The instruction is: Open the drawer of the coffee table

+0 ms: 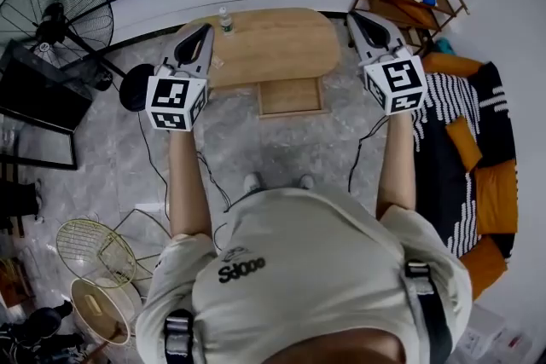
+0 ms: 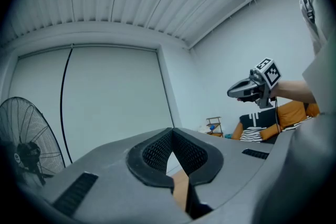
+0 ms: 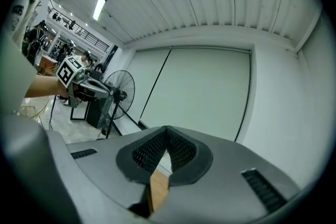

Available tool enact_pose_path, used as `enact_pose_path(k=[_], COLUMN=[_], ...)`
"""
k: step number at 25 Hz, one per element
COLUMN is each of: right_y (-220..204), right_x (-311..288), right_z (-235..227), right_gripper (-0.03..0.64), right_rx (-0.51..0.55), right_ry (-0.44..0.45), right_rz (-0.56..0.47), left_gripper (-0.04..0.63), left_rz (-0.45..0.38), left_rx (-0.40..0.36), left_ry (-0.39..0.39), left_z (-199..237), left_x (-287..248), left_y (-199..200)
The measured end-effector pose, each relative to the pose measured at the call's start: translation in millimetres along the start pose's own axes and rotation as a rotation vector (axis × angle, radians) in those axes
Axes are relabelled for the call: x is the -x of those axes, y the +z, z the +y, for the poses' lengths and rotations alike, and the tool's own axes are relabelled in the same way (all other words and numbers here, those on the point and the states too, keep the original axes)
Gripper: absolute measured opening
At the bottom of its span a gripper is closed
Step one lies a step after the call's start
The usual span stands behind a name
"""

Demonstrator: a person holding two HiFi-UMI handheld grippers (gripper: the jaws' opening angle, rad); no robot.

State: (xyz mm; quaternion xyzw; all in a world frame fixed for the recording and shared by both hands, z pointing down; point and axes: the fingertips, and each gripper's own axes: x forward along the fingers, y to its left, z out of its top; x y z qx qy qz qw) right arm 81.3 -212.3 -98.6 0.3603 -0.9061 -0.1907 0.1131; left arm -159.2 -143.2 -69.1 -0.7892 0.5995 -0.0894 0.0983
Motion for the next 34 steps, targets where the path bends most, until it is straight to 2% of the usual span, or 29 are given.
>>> enact_pose_path(k=[2,7,20,26,34], right_y=[4,2,5,1,1], right_x=[3,5,4,0,-8], right_z=[4,5,5,7,5], right_gripper=[0.006,0.006,0.006,0.006,0.006], right_rx=[0.001,0.014,0.025,0.024,0.023], right_ry=[0.016,0.024,0.007,0.010,0.014], right_rz=[-0.012,-0.020,-0.017,-0.015,-0.015], left_gripper=[0.018,0.018,0.018,0.018,0.018], left_rz=[-0.012,0.009,0.000,0.009,0.013], left_rx=[0.019,-0.027,-0.033,-0.060,-0.037], left_ry=[-0.003,0.008,0.011,0.014,0.014], left_z=[-2,-9,-2,-1,3], left_x=[4,3,5,2,0], left_y=[3,2,8,4,0])
